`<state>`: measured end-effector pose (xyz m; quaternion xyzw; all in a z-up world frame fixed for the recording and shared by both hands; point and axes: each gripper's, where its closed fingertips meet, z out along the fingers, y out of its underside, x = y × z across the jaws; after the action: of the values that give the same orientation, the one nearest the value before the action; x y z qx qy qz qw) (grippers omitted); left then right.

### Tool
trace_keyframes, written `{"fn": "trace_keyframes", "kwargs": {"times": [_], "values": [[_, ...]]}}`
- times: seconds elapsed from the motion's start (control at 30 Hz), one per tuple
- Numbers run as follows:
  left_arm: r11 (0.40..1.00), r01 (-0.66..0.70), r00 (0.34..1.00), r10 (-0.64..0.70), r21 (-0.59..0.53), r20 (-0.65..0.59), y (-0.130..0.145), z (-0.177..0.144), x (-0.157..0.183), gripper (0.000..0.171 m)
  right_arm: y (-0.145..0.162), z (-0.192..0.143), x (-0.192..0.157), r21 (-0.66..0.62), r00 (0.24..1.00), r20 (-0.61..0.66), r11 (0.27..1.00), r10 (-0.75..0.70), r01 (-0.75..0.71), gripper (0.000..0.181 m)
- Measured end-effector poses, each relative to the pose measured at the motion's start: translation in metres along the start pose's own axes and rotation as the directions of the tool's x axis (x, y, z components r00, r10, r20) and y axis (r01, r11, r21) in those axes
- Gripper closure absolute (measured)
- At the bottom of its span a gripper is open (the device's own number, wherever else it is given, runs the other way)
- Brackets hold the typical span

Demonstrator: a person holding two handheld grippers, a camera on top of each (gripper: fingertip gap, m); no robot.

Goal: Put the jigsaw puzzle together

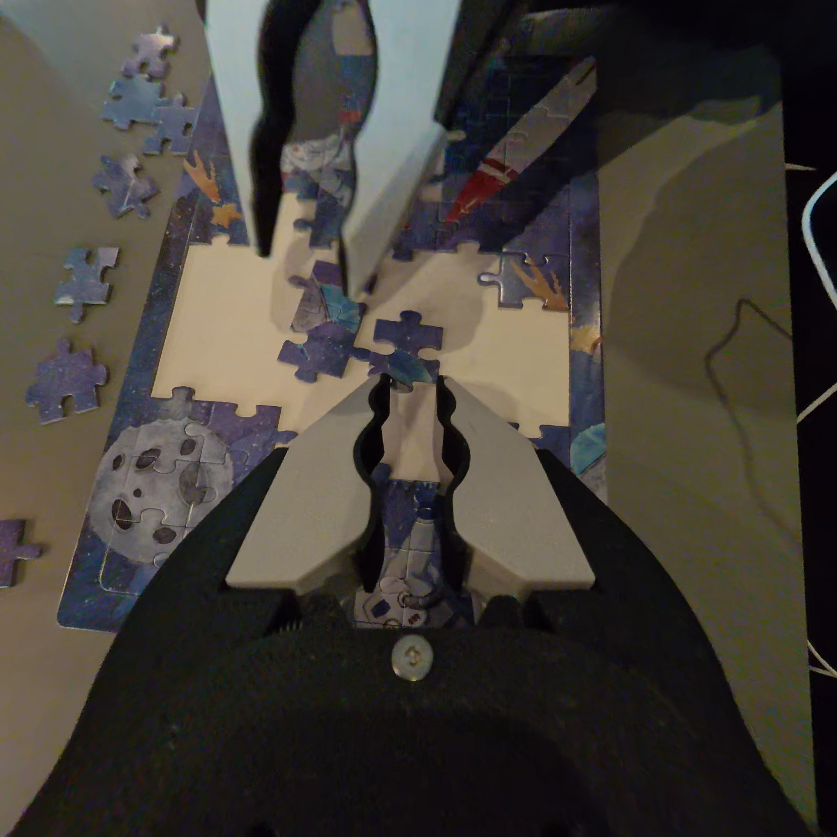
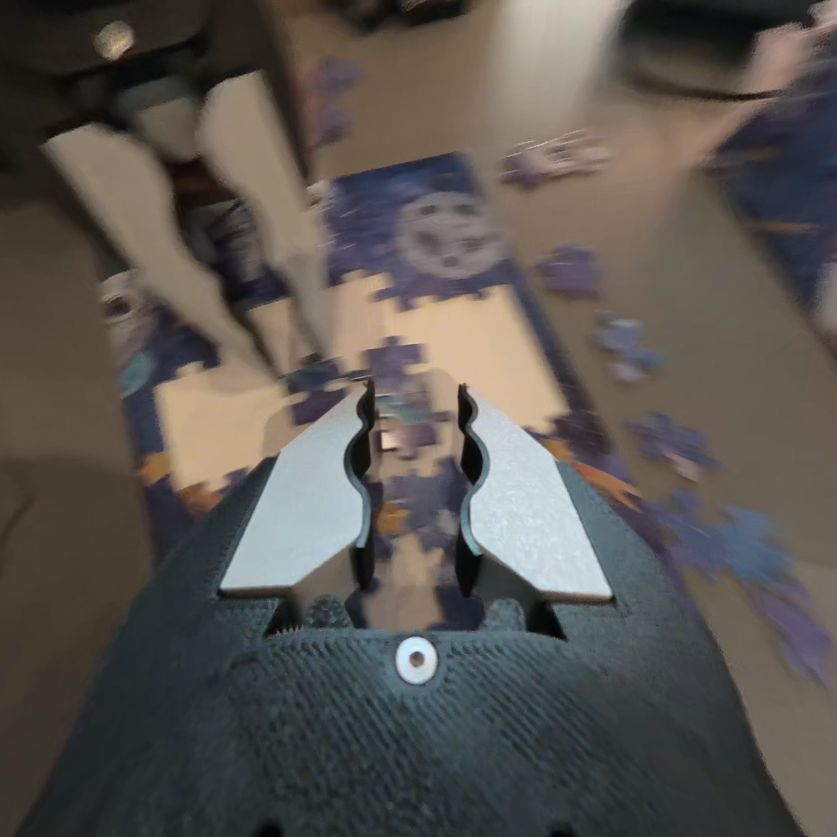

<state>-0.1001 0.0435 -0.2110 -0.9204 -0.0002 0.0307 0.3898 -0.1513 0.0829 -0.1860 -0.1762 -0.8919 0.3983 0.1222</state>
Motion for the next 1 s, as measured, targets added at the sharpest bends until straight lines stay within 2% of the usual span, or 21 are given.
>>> {"fn": "trace_keyframes", "kwargs": {"times": [0.1, 0.2, 0.43, 0.6, 0.8, 1.0], "values": [[1.000, -0.003, 1.000, 0.003, 0.001, -0.001, 0.000, 0.000, 0.000, 0.153, -0.002, -0.010, 0.019, 0.041, 0.995, -0.065, 0.997, 0.070, -0.068, 0.151], [1.000, -0.003, 1.000, 0.003, 0.001, -0.001, 0.000, 0.000, 0.000, 0.153, 0.001, -0.012, 0.019, 0.048, 0.991, -0.022, 0.991, 0.130, -0.129, 0.151], [1.000, -0.001, 1.000, 0.001, 0.001, -0.001, 0.000, 0.000, 0.000, 0.153, 0.007, -0.005, 0.003, 0.005, 0.984, 0.073, 0.986, 0.164, -0.165, 0.149], [1.000, 0.008, 1.000, -0.008, 0.009, -0.005, 0.000, -0.001, 0.000, 0.151, 0.004, -0.011, 0.007, 0.037, 0.976, 0.079, 0.977, 0.204, -0.208, 0.149], [0.993, 0.084, 0.996, -0.085, 0.080, 0.009, -0.007, -0.009, -0.013, 0.150, 0.009, -0.013, 0.014, 0.034, 0.955, 0.100, 0.958, 0.280, -0.284, 0.148], [0.985, 0.140, 0.980, -0.152, 0.097, 0.127, -0.005, -0.013, -0.038, 0.146, 0.011, -0.015, 0.014, 0.035, 0.942, 0.135, 0.949, 0.306, -0.313, 0.151]]}}
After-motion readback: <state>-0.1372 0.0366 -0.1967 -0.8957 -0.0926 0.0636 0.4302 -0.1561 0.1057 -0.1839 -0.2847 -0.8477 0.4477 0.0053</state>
